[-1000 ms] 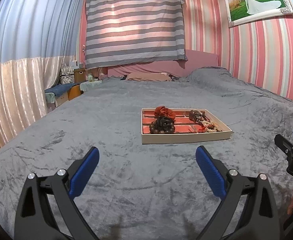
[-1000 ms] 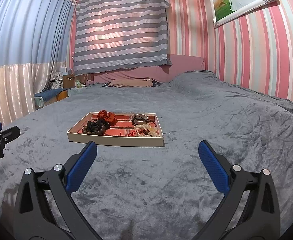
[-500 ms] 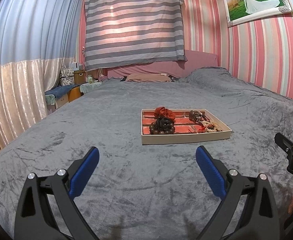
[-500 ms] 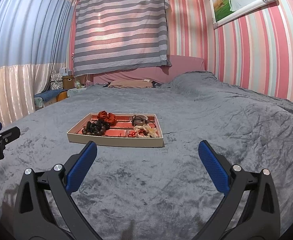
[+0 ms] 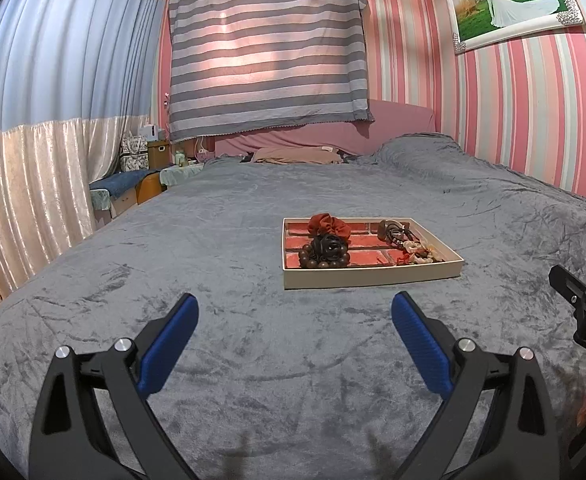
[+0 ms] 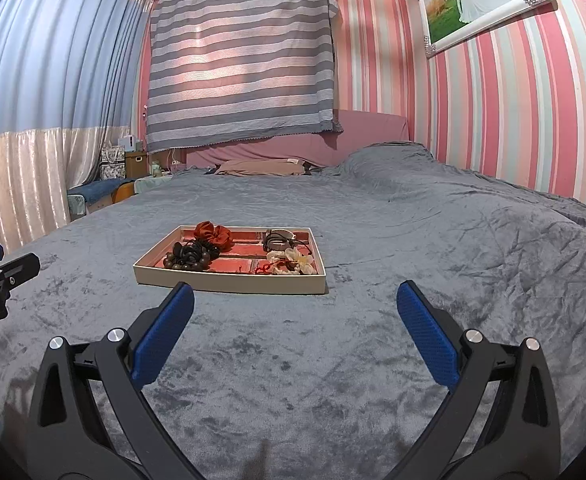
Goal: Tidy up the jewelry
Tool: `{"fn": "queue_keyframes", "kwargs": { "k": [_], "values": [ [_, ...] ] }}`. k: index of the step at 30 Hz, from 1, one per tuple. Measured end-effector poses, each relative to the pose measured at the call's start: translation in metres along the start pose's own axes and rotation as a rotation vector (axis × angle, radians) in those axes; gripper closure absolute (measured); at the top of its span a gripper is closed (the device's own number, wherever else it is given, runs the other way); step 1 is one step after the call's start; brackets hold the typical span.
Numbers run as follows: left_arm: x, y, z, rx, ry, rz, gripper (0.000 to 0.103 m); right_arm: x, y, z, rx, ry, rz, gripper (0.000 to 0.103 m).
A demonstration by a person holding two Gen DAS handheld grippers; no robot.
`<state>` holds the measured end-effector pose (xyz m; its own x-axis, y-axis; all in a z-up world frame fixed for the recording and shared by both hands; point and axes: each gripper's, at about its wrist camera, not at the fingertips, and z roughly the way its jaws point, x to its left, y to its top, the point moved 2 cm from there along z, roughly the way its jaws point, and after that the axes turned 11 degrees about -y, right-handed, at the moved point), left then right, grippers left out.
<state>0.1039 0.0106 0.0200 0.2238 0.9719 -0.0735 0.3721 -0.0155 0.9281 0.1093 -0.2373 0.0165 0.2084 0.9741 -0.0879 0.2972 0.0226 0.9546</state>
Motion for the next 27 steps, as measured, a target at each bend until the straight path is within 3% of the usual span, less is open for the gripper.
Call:
{"fn": "queue_keyframes", "kwargs": {
  "k": [27],
  "values": [
    [0.0012,-0.0007,-0.0006,-0.001,0.005,0.007,0.008,-0.0012,-0.0011,0.0006,-0.003,-0.004,0.0,0.004]
  ]
}}
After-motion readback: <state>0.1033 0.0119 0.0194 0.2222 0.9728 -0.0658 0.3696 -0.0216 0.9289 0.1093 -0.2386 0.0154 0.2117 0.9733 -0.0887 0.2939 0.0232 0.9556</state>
